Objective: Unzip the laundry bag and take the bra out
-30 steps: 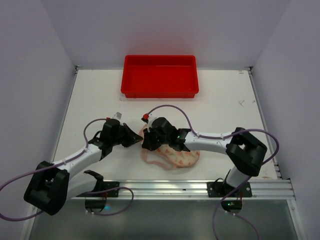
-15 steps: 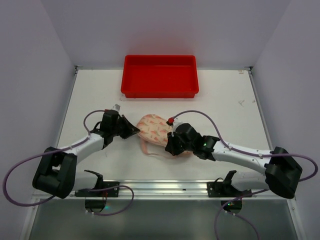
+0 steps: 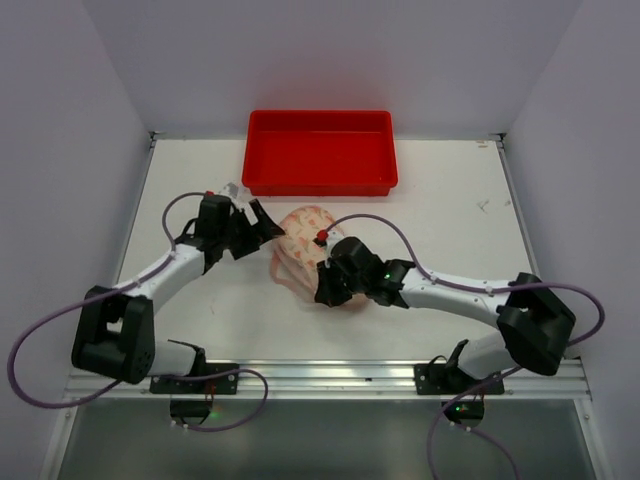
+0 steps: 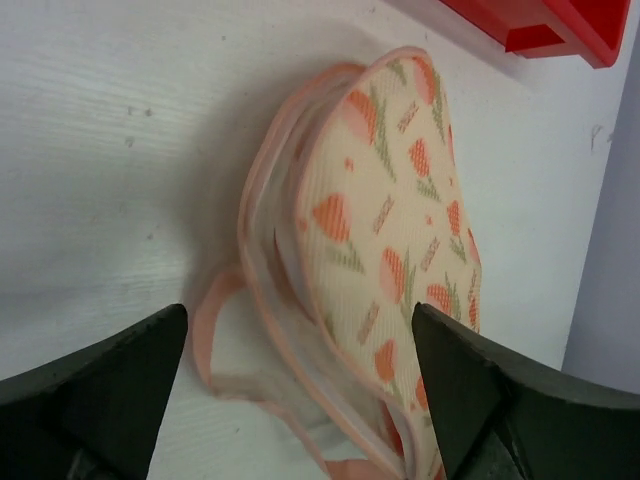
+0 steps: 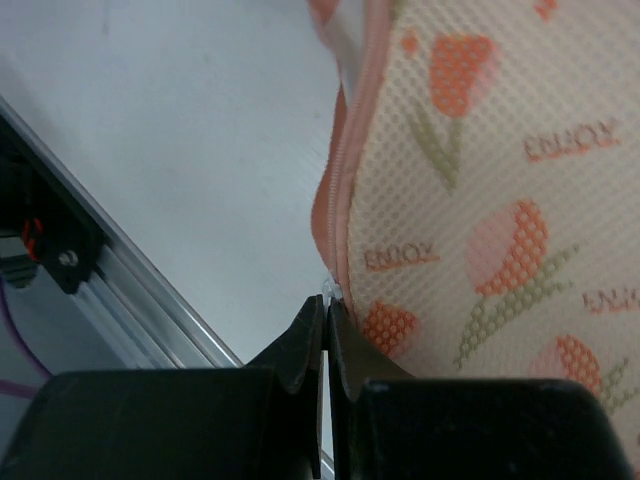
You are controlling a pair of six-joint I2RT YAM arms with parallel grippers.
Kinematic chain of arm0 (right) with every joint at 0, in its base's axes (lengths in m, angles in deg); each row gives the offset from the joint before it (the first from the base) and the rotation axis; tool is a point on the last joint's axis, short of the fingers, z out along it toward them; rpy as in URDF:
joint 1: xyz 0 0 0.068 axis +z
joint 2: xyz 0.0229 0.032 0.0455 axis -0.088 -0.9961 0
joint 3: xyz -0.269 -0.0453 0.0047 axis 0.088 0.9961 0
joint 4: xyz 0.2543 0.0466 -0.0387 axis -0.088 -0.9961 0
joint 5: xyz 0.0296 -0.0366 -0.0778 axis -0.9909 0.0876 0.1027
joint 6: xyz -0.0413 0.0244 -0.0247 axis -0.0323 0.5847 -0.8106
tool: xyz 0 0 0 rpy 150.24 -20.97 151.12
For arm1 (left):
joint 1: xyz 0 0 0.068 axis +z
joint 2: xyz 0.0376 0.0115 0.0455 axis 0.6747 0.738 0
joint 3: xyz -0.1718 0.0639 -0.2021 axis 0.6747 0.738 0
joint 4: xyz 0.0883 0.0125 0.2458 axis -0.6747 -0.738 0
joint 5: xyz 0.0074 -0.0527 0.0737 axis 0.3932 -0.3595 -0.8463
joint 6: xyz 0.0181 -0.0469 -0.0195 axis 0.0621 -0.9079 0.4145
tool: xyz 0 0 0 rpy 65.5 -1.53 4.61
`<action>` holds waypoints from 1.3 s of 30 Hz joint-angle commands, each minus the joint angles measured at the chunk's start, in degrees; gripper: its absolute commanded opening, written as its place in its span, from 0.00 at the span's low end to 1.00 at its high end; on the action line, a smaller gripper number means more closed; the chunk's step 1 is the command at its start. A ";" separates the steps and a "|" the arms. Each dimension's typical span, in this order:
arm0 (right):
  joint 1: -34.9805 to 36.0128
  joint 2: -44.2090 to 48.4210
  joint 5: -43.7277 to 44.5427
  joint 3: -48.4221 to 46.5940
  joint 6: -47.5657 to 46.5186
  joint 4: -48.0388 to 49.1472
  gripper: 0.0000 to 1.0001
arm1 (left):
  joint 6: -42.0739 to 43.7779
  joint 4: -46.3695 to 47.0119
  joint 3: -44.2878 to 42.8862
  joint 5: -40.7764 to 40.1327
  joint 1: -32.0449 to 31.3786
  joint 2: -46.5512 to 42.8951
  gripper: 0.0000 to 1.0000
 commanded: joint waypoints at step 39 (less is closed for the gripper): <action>-2.24 9.92 5.14 6.32 -3.64 -9.60 0.00 | -4.79 7.06 12.87 -0.70 -5.03 -7.89 0.00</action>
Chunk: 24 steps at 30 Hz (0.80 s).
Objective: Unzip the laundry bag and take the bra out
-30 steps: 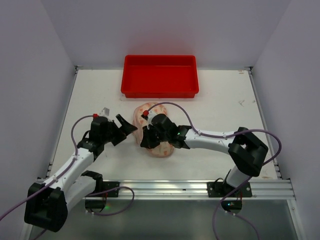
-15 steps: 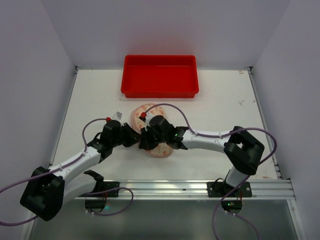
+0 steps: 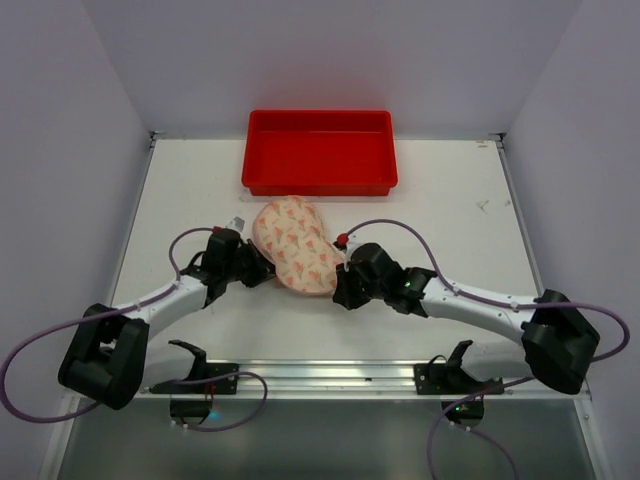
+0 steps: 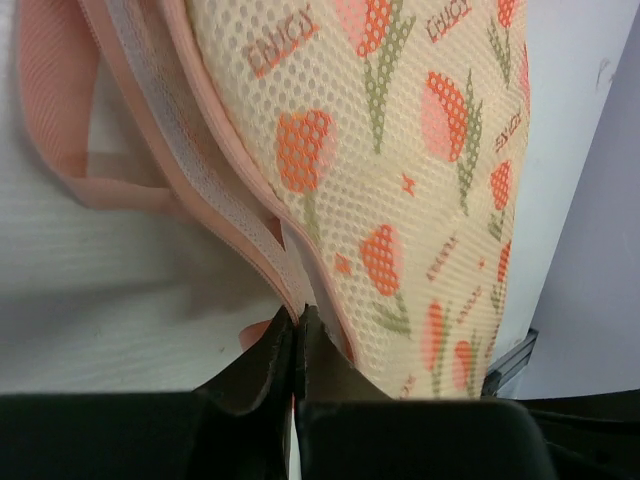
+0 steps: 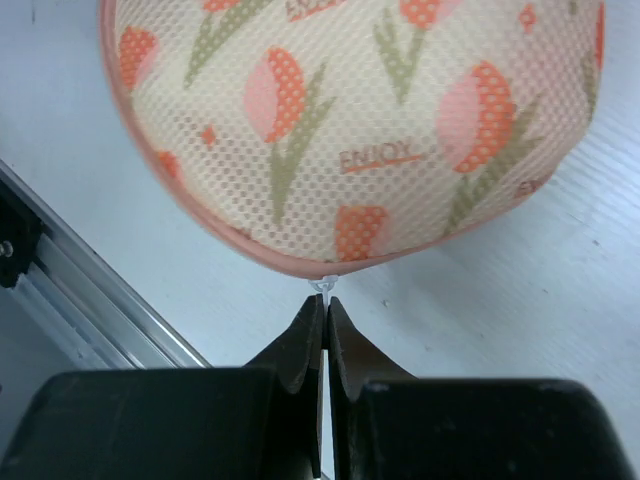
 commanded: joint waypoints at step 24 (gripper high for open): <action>6.12 -21.89 -10.41 -20.02 3.15 10.43 0.00 | 10.19 -24.66 -8.74 -5.06 9.11 -16.57 0.98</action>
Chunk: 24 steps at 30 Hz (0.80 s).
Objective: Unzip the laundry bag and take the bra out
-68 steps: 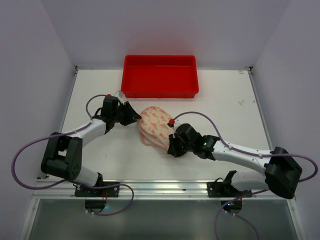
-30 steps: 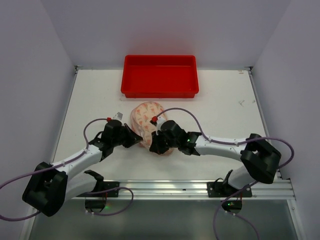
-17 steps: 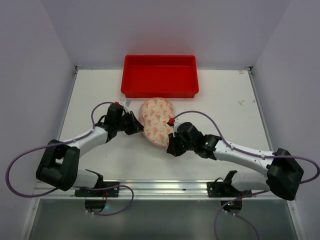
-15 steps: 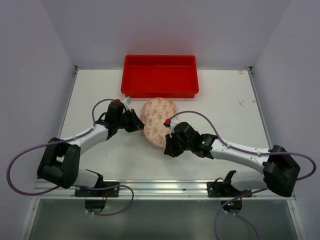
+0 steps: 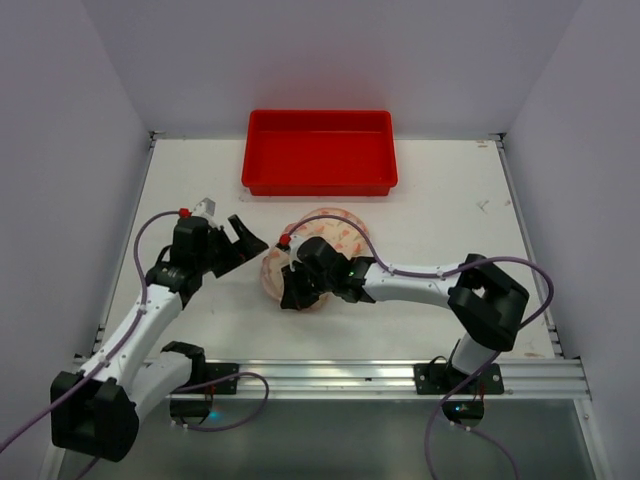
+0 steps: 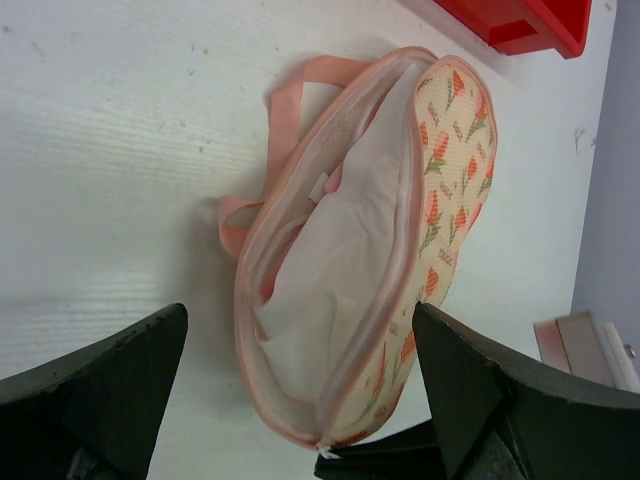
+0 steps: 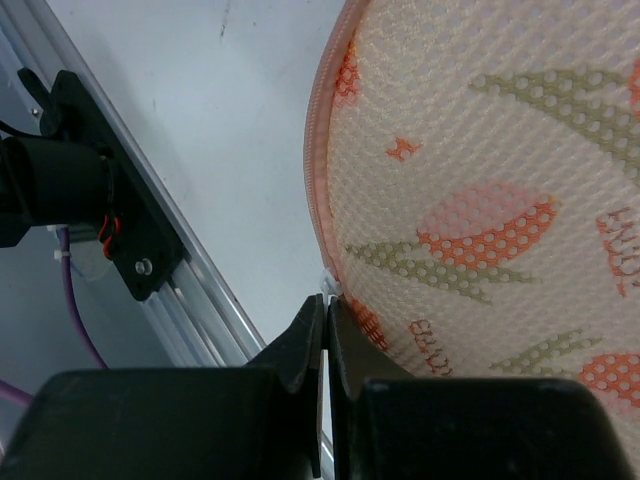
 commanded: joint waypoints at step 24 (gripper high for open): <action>-1.32 5.67 1.21 4.28 0.33 -2.82 0.00 | -14.18 16.58 16.11 2.15 -10.56 -1.57 0.00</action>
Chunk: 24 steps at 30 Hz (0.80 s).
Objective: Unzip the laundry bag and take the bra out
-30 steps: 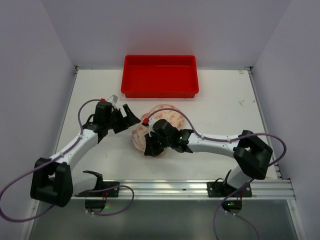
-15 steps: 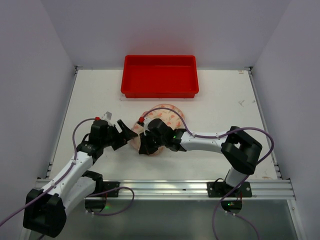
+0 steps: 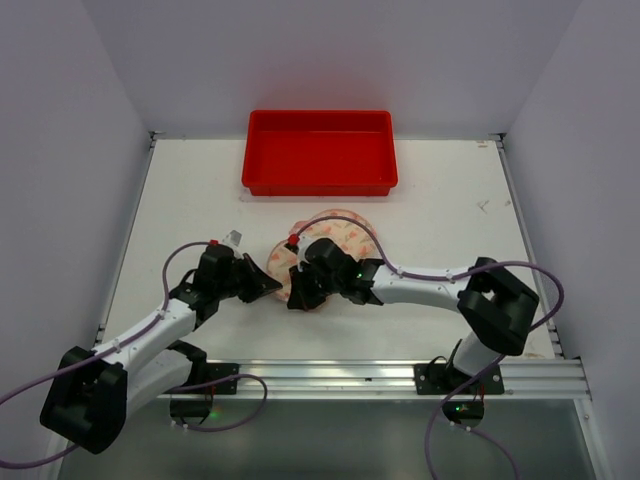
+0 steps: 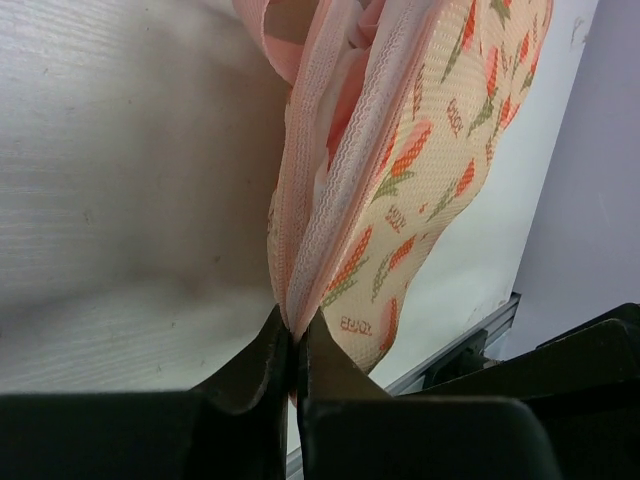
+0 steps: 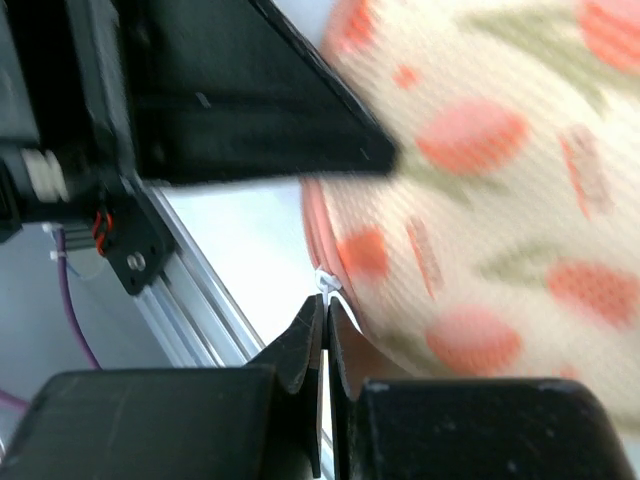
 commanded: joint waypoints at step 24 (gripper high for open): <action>-13.67 26.10 10.02 18.46 3.43 -24.18 0.50 | 3.59 1.21 12.12 6.32 -4.50 -15.35 0.64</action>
